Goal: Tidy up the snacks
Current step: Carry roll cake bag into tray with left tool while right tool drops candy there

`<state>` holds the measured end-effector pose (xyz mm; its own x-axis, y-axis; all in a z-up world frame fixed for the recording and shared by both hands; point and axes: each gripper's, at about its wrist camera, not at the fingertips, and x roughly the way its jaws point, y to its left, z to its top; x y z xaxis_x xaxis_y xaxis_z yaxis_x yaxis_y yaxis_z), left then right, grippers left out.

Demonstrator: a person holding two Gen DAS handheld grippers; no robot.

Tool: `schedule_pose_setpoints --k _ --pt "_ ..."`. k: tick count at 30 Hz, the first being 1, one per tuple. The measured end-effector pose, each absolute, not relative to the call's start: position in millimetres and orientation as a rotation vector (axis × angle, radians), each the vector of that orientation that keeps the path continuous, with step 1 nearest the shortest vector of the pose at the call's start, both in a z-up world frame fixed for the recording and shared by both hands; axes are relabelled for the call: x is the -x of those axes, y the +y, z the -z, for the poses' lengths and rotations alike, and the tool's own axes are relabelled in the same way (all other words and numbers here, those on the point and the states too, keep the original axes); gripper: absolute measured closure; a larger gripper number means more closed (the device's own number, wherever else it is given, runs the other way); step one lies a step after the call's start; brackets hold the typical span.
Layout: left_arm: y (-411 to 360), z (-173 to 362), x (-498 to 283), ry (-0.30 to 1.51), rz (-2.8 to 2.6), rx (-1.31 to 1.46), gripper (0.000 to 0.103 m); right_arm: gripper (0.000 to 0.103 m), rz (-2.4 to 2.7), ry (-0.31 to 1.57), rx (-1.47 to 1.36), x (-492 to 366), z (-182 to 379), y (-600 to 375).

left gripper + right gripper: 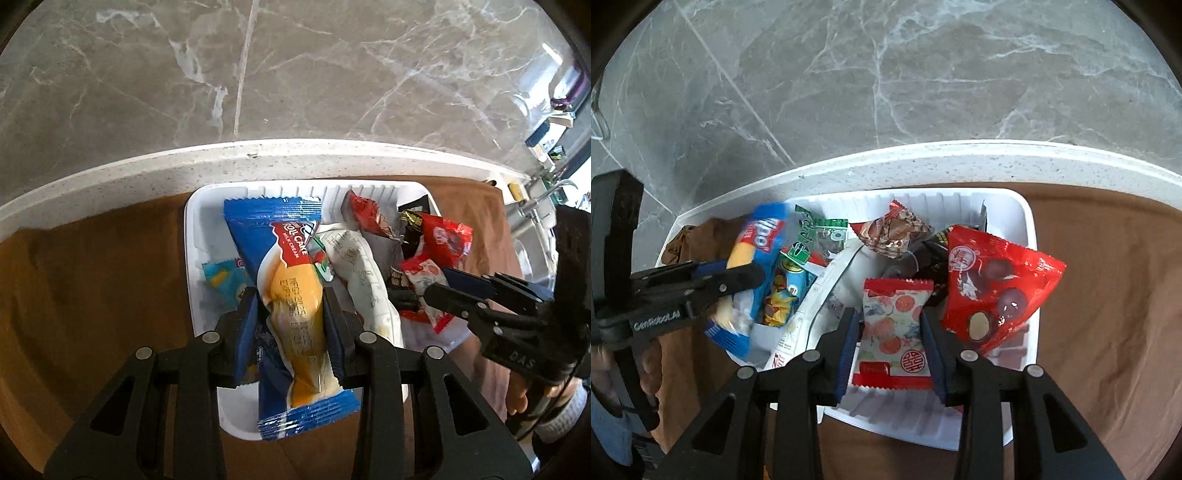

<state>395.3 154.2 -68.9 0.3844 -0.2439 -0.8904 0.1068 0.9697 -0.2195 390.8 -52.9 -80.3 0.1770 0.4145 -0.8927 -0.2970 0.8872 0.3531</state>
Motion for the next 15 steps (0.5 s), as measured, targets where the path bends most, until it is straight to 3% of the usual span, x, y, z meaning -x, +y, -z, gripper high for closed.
schedule_pose_setpoints --k 6,15 --pt "149 64 -394 1.115 0.196 0.071 0.061 0.064 -0.518 1.256 -0.096 -378 71 -56" --pt "154 56 -384 1.096 0.18 0.095 0.059 0.064 -0.525 1.267 -0.125 -362 66 -65"
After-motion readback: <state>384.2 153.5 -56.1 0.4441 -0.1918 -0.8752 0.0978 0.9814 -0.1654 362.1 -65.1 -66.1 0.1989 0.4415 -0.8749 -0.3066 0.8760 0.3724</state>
